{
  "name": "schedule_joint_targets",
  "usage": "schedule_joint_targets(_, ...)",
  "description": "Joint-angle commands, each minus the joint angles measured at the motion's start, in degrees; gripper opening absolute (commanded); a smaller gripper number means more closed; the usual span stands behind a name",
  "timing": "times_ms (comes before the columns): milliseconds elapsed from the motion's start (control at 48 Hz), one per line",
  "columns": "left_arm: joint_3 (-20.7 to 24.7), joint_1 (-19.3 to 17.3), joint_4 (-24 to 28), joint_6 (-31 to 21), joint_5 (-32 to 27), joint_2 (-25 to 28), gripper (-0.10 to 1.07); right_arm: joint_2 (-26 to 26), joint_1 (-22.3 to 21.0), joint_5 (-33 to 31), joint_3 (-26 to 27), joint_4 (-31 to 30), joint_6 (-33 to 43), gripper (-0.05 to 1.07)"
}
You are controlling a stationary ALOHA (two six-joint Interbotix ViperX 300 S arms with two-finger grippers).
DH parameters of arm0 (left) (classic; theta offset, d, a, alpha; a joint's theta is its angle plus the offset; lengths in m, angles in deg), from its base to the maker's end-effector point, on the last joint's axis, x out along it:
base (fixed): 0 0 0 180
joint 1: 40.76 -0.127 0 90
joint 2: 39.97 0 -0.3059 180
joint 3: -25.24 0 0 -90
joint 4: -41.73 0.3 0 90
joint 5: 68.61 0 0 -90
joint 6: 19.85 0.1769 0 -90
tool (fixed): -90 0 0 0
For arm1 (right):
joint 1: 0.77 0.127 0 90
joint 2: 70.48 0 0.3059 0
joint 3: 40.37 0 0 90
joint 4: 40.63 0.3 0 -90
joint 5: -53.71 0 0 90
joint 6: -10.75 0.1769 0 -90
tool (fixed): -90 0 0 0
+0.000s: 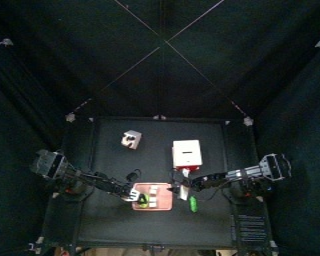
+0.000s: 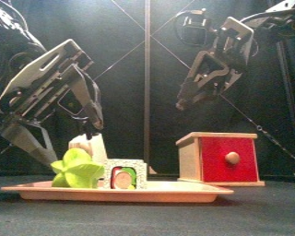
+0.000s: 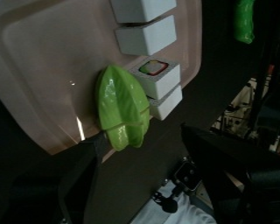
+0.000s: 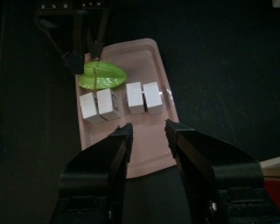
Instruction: Put starfruit on plate
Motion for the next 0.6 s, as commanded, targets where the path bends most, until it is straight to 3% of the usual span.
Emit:
schedule_joint_targets(0, -0.1, 0.1, 0.0, 0.1, 0.2, -2.0, 0.99, 1.7, -0.1, 0.2, 0.5, 0.1, 0.0, 0.75)
schedule_joint_targets(354, -2.8, -0.2, 1.0, 0.4, -0.1, -5.7, 0.99, 1.7, -0.1, 0.2, 0.6, 0.0, -0.1, 0.75)
schedule_joint_targets(583, -3.2, -0.8, 6.9, 1.3, -0.1, -6.7, 0.99, 1.8, -0.1, 0.2, 0.5, 0.1, 0.0, 0.75)
